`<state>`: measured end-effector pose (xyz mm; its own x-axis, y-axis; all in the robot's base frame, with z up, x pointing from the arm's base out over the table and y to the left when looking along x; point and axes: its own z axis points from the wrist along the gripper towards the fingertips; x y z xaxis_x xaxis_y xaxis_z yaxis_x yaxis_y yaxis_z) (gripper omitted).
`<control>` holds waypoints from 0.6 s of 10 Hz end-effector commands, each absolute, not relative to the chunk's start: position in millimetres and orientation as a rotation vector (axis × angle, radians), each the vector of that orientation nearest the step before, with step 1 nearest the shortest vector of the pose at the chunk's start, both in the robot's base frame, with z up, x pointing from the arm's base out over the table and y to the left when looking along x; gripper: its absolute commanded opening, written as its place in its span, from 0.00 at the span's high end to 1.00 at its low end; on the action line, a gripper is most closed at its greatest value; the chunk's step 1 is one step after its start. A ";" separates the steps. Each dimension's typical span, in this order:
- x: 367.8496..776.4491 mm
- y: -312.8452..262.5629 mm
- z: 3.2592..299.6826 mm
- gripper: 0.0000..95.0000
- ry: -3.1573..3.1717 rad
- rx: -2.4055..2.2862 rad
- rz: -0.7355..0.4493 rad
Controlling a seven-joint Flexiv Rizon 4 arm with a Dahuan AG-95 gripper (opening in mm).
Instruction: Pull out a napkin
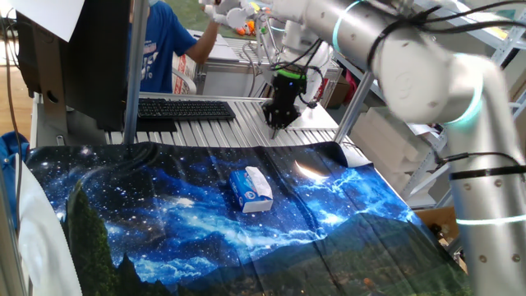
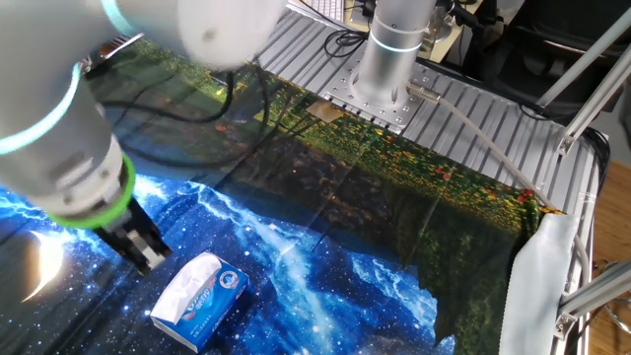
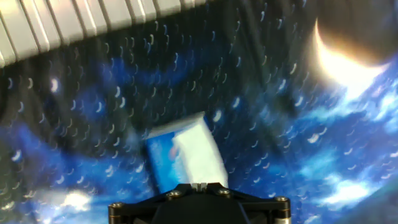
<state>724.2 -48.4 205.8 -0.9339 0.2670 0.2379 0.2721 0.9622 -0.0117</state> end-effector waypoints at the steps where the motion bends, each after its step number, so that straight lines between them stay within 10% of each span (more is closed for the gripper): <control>1: 745.3 -51.1 197.6 1.00 -3.034 -0.402 -0.048; 6: 745.3 -51.1 197.6 1.00 -3.071 -0.448 -0.061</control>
